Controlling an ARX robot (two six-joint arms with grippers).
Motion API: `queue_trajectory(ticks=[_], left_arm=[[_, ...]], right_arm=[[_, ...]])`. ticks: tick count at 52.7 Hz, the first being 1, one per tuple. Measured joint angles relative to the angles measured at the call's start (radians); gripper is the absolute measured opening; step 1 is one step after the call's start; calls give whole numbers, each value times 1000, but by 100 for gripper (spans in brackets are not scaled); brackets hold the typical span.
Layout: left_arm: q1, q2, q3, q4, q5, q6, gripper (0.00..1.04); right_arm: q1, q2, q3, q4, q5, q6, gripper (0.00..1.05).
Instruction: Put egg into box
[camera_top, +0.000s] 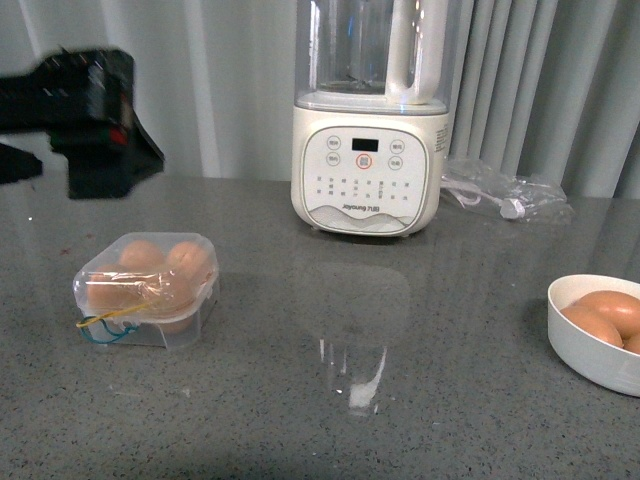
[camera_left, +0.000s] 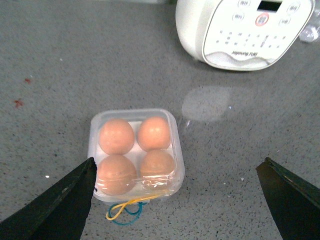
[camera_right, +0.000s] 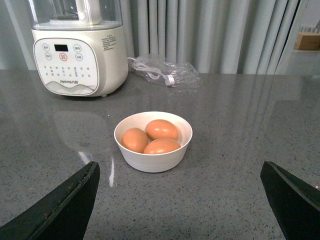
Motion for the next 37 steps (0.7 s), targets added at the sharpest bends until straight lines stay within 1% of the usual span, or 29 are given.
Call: queue_trajectory(ticks=[14,26,31,37], left_arm=[[100,-232,-21,-96,108,45,98],[249,-397,-94,-165,230,85,98],[335,-469,-139,-201,303,107,98],[412,-525,-190,-210,349,125,98]], right_arm=[[0,0,0,0,0,0,97],[0,0,0,0,0,0,97],[0,0,0,0,0,0,97],[0,0,0,0,0,0,97]])
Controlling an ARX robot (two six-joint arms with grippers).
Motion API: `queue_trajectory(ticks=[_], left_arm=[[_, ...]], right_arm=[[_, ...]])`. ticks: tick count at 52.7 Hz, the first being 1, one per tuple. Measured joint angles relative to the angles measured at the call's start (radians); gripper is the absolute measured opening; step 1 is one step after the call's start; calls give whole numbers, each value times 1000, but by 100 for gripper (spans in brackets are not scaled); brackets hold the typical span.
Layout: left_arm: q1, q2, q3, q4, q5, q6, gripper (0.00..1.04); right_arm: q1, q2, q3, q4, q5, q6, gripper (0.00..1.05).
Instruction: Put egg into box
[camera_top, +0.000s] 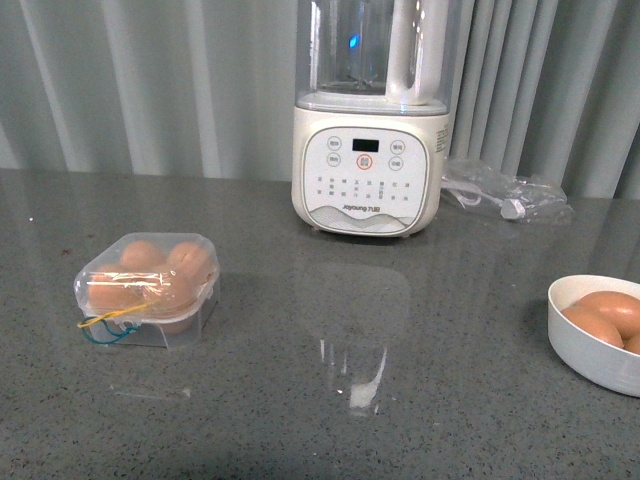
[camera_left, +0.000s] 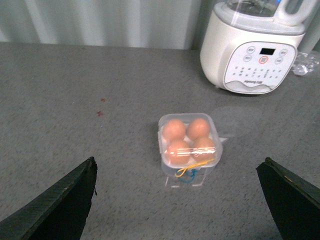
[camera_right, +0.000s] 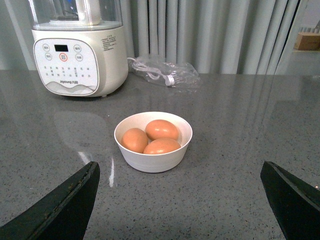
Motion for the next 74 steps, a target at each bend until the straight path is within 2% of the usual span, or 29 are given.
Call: queue_trajectory(ticks=[11,24,29,33,37,42,48,50,52,58,74], left_arm=[[113,-51,-127,-23,68,6,98],[81,-55,-172,1,-11,32,98],[54,-80,-259,204,-71,-1,86],[16,-128,-354,395,-112,-25,69],[-15,-172,-395,411,-142,-32,54],[-56,-225,-450,410,-181,-40,30],[-84,-265,-480,400,-210,-43,11],[-133,-287,-492,389,-277,-46,3],[-162,-304,-502,385,-306,-48,4],[-192,-347,-524,366,-309,-47,4],[-194,-429,-559,317,-312,-47,4]], right_arm=[[0,0,0,0,0,0,97],[0,0,0,0,0,0,97],[0,0,0,0,0,0,97],[0,0,0,0,0,0,97],[0,0,0,0,0,0,97],[0,0,0,0,0,0,97],[0,0,0,0,0,0,97],[0,0,0,0,0,0,97],[0,0,0,0,0,0,97],[0,0,0,0,0,0,97],[0,0,0,0,0,0,97]])
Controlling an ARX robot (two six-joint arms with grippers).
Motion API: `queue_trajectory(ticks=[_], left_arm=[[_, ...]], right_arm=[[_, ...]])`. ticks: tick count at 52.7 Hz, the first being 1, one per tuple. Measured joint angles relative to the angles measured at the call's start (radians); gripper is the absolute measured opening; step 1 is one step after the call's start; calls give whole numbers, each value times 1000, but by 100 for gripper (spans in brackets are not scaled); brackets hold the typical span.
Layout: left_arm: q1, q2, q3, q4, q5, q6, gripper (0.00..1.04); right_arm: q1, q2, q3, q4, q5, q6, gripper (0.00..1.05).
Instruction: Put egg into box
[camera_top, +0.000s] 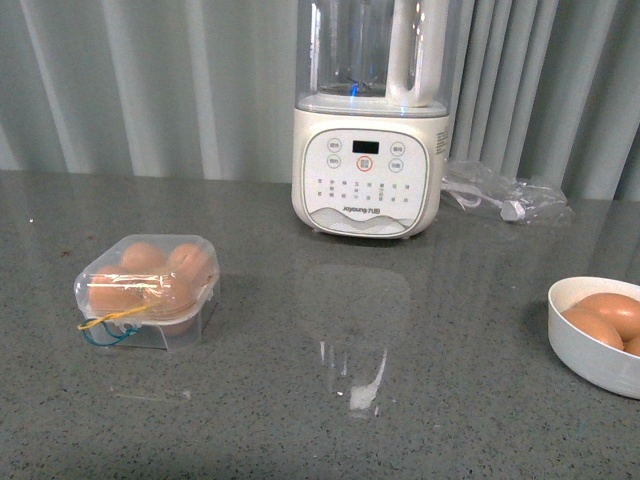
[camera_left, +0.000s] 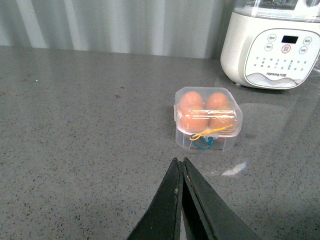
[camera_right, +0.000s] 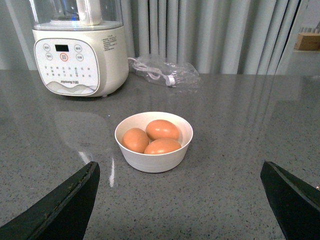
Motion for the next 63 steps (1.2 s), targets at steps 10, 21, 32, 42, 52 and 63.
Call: queue_trajectory(ticks=[10,21,32,42,52,63], left_arm=[[0,-53,-20,-21,0,0,4],[0,-108,-20,-54,-1,0,4],[0,-288,-20,-236,-1,0,4],[0,-288,-20,-240,-1,0,9],[0,-288,-20,-240,-1,0,47],[0,-288,-20,-241,-1,0,78]], right_arm=[[0,0,0,0,0,0,97],[0,0,0,0,0,0,97],[0,0,0,0,0,0,97],[0,0,0,0,0,0,97],[0,0,0,0,0,0,97],[0,0,0,0,0,0,97]])
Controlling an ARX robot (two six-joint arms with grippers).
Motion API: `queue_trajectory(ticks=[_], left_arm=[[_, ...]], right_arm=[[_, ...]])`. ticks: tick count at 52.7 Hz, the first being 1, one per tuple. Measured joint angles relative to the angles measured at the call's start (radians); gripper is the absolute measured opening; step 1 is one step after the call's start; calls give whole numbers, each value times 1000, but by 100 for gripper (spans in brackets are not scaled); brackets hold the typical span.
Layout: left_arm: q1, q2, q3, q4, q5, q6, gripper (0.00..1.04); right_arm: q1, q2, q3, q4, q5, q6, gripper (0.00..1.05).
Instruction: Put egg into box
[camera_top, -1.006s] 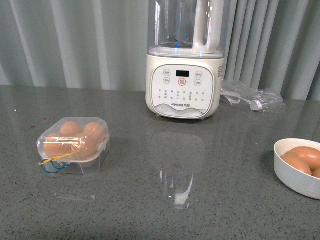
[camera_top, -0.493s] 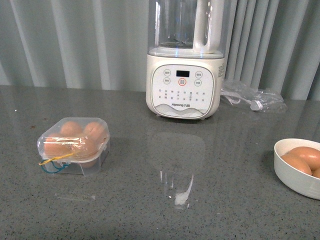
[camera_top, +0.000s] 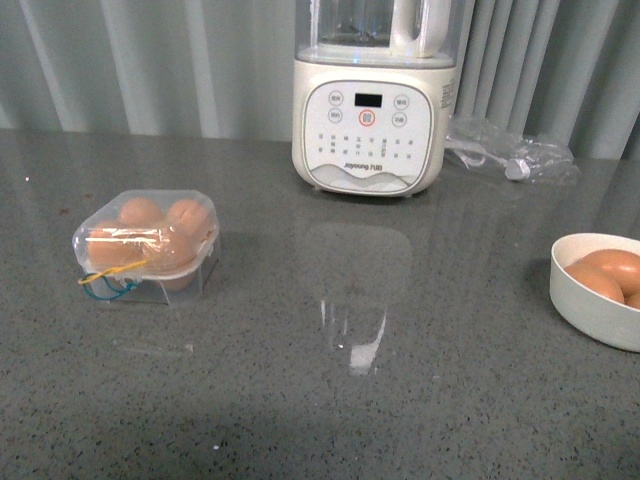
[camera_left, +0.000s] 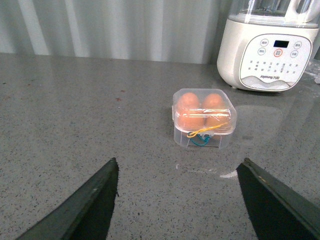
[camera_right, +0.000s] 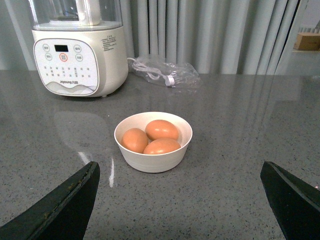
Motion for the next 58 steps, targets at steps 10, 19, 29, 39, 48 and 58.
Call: queue_trajectory(ticks=[10,19,29,39,48,58], left_arm=[[0,0,0,0,0,0,98],[0,0,0,0,0,0,98],[0,0,0,0,0,0,98],[0,0,0,0,0,0,98],[0,0,0,0,0,0,98],[0,0,0,0,0,0,98]], right_arm=[[0,0,0,0,0,0,97],[0,0,0,0,0,0,97],[0,0,0,0,0,0,97],[0,0,0,0,0,0,97],[0,0,0,0,0,0,97],[0,0,0,0,0,0,97]])
